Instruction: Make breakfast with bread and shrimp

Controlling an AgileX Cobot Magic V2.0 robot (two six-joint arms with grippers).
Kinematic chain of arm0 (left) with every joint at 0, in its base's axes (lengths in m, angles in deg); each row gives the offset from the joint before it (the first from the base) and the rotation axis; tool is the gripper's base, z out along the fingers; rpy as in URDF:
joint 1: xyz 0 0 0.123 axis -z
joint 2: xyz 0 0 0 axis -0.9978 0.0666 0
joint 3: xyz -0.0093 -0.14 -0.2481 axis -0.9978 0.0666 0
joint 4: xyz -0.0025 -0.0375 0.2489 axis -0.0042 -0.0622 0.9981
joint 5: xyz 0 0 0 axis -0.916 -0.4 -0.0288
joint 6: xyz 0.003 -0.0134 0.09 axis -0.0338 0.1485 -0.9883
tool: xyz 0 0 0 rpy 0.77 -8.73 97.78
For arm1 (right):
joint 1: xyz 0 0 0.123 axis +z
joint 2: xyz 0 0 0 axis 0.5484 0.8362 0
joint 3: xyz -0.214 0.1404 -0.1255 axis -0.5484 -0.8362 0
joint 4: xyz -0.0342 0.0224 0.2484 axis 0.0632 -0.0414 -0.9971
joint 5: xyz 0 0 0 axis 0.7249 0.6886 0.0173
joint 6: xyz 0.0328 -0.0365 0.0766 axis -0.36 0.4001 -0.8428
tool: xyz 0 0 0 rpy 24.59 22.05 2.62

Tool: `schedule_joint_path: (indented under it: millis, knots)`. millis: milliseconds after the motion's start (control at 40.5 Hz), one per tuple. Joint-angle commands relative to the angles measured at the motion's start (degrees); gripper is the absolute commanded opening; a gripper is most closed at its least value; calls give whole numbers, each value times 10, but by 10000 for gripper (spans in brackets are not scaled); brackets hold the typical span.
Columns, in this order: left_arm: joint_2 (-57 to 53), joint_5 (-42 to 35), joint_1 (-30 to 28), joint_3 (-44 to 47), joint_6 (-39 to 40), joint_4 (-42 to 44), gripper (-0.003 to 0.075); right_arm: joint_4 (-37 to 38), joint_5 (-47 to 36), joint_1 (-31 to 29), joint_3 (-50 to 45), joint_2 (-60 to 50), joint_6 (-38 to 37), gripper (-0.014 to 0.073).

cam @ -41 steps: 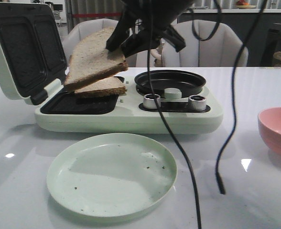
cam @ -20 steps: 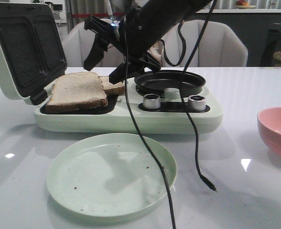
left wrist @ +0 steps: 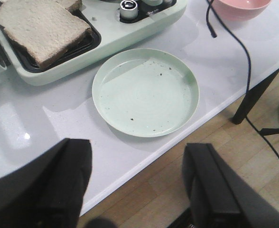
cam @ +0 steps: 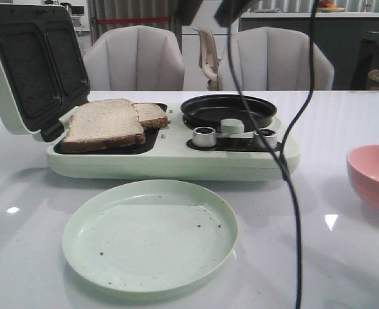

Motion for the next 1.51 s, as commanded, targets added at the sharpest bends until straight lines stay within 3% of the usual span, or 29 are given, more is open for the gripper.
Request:
schedule_joint_path:
  millis: [0,617,1012,1259,1481]
  knots:
    - [1,-40,4,-16,1,13,475,58,-18,-5,-37,-94,-38,516]
    - [1,-69,4,-16,1,26,467,78,-43,-5,-450,-538,-39,516]
    - [18,-116,4,-24,5,70,253,83,-35,-5,-572,-694,-39,516]
    - [107,9,4,-96,5,90,102,83,-25,-5,-572,-694,-39,516]
    - [213,126,4,-193,5,163,100,83,-25,-5,-572,-694,-39,516]
